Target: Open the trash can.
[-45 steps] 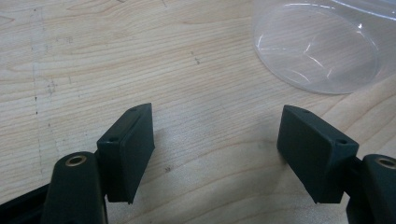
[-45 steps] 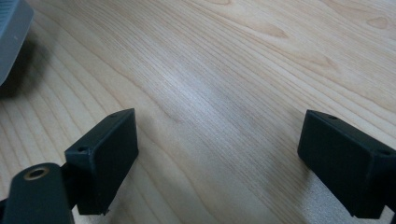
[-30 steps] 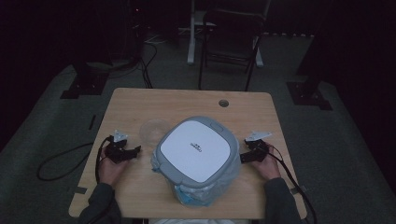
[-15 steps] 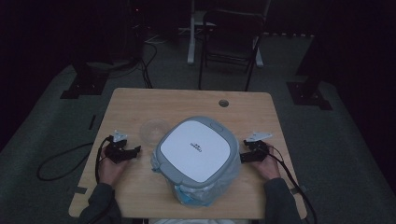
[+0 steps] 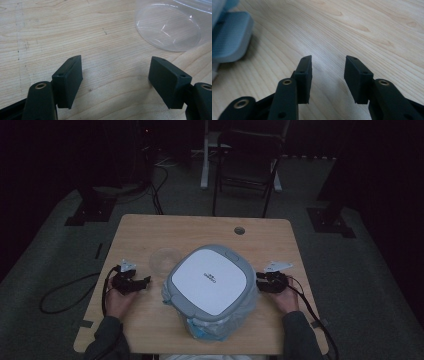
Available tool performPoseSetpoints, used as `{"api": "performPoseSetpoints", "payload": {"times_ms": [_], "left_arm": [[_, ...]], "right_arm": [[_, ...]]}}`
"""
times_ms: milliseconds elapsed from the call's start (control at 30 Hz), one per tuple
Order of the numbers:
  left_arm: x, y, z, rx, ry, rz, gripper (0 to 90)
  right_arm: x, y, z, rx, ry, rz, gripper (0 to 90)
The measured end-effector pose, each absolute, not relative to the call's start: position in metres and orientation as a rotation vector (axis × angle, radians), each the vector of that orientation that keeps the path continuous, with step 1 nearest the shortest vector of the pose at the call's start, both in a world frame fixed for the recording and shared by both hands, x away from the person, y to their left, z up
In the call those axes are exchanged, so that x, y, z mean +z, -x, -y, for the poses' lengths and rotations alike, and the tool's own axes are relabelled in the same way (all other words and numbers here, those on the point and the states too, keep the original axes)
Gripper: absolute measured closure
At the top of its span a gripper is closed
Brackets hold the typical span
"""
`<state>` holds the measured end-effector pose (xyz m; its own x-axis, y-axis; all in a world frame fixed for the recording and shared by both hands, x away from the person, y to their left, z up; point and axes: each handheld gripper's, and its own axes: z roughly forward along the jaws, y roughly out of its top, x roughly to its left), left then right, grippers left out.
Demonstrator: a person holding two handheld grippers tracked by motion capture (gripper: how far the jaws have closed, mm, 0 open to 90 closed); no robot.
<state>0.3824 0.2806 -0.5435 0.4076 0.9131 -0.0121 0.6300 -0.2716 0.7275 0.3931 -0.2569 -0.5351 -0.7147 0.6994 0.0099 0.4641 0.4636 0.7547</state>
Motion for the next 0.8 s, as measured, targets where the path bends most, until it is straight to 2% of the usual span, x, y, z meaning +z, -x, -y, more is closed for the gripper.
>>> {"api": "performPoseSetpoints", "payload": {"times_ms": [800], "left_arm": [[-0.543,-0.382,-0.281,0.546,-2.001,-1.311,28.4]], "right_arm": [[-0.519,-0.382,0.249,1.218,-0.932,-2.411,72.7]]}}
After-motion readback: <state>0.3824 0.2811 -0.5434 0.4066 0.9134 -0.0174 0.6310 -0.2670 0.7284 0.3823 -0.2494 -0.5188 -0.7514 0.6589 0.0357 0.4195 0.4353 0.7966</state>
